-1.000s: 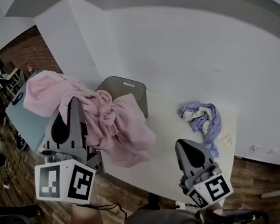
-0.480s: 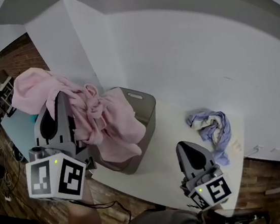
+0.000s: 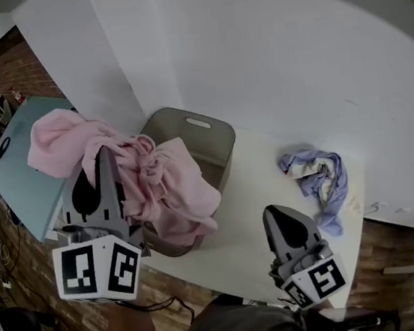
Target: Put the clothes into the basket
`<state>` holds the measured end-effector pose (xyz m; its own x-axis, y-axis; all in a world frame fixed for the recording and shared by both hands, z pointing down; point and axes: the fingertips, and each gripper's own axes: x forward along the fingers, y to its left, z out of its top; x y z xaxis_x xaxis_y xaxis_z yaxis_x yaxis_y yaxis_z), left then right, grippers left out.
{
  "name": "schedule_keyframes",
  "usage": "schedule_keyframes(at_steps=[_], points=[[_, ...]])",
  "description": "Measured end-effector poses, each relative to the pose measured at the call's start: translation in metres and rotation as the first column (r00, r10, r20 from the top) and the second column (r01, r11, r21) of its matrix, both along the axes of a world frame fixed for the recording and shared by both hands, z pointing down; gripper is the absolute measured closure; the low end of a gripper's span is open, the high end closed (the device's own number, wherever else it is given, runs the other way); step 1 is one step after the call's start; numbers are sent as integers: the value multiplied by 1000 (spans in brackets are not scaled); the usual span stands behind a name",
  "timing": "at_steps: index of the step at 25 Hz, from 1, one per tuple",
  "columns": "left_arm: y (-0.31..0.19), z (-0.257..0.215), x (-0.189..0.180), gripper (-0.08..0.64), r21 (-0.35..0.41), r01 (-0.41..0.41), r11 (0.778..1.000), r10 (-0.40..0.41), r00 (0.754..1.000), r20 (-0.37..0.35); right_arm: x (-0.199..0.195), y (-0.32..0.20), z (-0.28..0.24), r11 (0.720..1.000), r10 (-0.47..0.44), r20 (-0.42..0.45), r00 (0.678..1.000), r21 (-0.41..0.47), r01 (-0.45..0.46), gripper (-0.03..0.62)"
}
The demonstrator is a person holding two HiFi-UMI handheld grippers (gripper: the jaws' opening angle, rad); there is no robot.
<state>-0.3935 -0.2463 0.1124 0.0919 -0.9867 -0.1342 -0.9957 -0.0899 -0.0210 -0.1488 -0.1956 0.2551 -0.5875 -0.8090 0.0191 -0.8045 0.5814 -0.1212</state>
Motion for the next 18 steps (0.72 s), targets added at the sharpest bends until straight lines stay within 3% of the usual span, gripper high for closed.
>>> schedule_keyframes(at_steps=[10, 18], points=[[-19, 94, 6, 531, -178, -24, 984, 12, 998, -65, -11, -11, 39, 994, -33, -47, 998, -104, 28, 586], [-29, 155, 15, 531, -333, -61, 941, 38, 997, -74, -17, -21, 62, 985, -52, -69, 996, -168, 40, 585]])
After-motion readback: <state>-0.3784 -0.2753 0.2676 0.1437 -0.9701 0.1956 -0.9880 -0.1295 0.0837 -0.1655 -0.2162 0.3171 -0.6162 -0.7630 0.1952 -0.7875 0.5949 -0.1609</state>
